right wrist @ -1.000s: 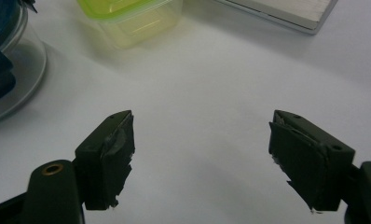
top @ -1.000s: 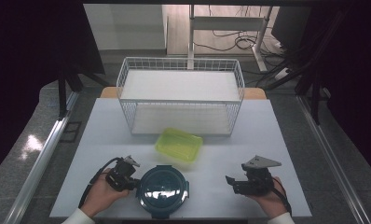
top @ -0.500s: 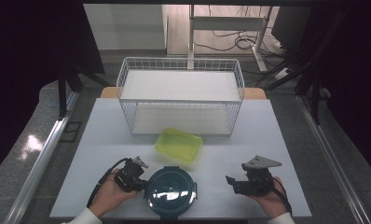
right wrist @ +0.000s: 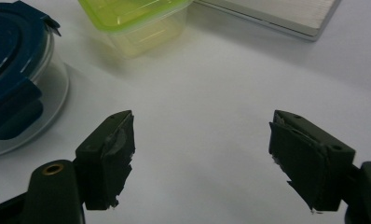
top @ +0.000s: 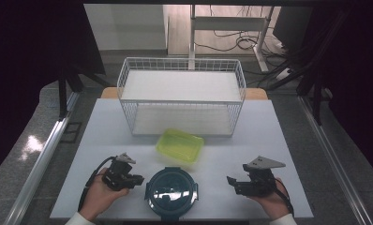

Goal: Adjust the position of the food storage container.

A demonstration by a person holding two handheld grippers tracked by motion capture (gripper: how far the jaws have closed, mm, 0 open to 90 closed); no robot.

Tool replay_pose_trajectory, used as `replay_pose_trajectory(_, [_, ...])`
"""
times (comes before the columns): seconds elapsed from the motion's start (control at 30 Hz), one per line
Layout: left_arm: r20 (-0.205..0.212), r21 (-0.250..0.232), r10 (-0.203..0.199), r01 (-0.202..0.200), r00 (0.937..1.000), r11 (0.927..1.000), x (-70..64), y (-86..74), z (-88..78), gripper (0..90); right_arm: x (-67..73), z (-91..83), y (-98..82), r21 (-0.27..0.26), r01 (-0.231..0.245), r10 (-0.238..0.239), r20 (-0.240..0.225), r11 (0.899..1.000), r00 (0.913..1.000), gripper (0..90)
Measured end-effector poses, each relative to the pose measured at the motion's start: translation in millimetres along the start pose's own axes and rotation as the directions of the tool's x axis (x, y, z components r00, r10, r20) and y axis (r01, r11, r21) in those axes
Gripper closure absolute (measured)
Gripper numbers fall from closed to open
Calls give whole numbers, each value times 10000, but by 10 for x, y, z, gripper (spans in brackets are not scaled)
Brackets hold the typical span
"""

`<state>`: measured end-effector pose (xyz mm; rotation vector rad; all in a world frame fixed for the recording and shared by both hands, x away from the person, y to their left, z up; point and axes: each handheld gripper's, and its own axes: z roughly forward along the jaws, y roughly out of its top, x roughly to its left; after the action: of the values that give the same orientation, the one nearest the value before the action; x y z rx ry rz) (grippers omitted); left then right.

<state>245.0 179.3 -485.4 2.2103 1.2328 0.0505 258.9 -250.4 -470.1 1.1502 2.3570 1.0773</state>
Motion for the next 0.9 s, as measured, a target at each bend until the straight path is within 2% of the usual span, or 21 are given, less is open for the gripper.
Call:
replay_pose_trajectory(0.03, [0,0,0,0,10000,10000,0,0,0,721,0,0,0,0,0,0,0,10000,10000,223])
replay_pose_trajectory(0.07, [-43,-235,-114,113,9999,9997,-8,-9,-29,721,10,3,2,-5,-19,19,-50,10000,10000,223])
replay_pose_trajectory(0.1, [-94,-630,-393,387,9992,9973,-21,-24,-80,589,25,3,6,-31,-51,50,-146,10000,9999,223])
replay_pose_trajectory(0.13, [-94,-630,-393,387,9992,9973,-21,-24,-80,500,25,3,6,-31,-51,50,-146,10000,9999,223])
replay_pose_trajectory(0.2, [20,-827,-737,736,9973,9939,-39,-34,-130,363,34,-2,15,-30,-246,245,-379,9997,9990,221])
replay_pose_trajectory(0.23, [20,-827,-737,736,9973,9939,-39,-34,-130,319,36,-2,16,-39,-286,284,-458,9996,9985,220])
replay_pose_trajectory(0.33, [199,-1123,-1061,1076,9942,9878,-60,-59,-174,227,45,-2,21,-14,-401,399,-632,9992,9972,214])
replay_pose_trajectory(0.37, [417,-1254,-1202,1245,9919,9843,-74,-86,-199,210,47,-2,22,-45,-430,426,-715,9991,9965,212])
replay_pose_trajectory(0.4, [417,-1254,-1202,1245,9919,9843,-74,-86,-199,202,51,-3,24,-63,-479,473,-793,9988,9957,210])
replay_pose_trajectory(0.57, [965,-1400,-1441,1567,9849,9777,-102,-147,-219,172,73,15,27,0,-546,543,-1141,9985,9920,193])
replay_pose_trajectory(0.67, [1383,-1510,-1587,1791,9776,9722,-107,-172,-221,162,92,31,23,171,-455,475,-1404,9988,9890,174])
replay_pose_trajectory(0.77, [1591,-1522,-1680,1923,9729,9694,-100,-179,-210,153,113,41,26,289,-609,647,-1604,9977,9849,148])
replay_pose_trajectory(0.9, [1629,-1598,-1737,1997,9712,9667,-100,-179,-213,121,134,59,35,429,-849,910,-1687,9955,9815,122])
